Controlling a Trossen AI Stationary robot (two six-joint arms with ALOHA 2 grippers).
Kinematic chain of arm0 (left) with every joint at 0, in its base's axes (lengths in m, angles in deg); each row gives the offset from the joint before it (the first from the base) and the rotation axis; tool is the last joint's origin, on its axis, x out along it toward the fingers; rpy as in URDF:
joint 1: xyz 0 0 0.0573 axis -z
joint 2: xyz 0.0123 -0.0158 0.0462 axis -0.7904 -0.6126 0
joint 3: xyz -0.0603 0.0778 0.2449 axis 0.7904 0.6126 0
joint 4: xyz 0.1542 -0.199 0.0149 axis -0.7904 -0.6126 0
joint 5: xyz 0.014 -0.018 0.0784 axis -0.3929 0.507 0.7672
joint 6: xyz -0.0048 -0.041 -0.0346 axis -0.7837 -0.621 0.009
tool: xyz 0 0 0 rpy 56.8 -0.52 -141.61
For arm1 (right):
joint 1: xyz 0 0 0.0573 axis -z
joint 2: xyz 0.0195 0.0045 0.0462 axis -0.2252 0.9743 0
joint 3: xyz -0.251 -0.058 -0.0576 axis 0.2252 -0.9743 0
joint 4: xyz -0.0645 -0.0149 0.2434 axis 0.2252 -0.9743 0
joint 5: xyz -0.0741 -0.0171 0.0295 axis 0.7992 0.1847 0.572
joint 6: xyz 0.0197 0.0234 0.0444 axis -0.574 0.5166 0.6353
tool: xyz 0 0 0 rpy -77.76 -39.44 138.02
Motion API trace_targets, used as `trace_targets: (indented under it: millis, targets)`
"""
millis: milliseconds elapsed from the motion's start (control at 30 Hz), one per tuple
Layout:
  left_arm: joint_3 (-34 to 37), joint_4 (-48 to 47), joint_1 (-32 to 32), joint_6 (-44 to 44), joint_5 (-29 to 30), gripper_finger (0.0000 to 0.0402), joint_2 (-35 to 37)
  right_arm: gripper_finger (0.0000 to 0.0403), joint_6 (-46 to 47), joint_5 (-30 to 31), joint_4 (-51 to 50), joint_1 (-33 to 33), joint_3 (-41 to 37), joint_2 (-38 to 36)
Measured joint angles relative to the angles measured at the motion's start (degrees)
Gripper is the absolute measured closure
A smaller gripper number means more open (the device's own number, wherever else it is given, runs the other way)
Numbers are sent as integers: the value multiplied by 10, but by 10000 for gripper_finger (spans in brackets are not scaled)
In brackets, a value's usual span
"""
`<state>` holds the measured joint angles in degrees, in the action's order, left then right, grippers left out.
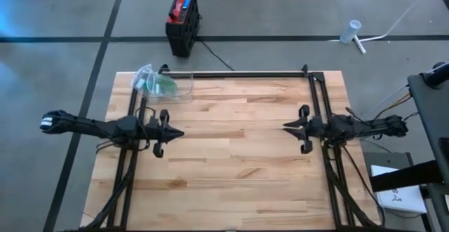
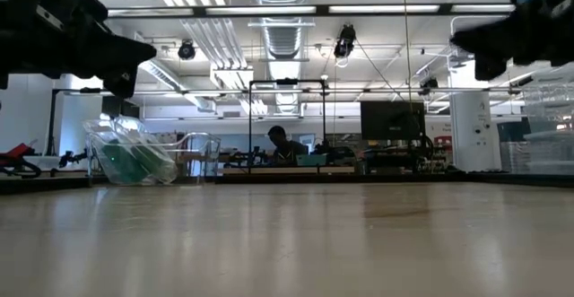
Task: Roll bandage
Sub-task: Return to Home Position
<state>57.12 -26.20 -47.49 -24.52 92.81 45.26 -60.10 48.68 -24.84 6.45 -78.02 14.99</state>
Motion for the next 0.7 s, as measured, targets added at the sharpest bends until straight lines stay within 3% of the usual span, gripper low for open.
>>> trace_targets:
  millis: [133,300,500,700]
  targets:
    - [0,-47,1,-11,28,395,25,333,17,38,-24,0,0,9]
    - [0,-49,3,62,63,400,28,329,-22,37,-26,0,-1,18]
    - [0,-101,3,48,22,393,48,343,13,37,-26,0,-1,23]
    - [0,-222,3,37,17,401,140,358,28,37,-28,0,2,23]
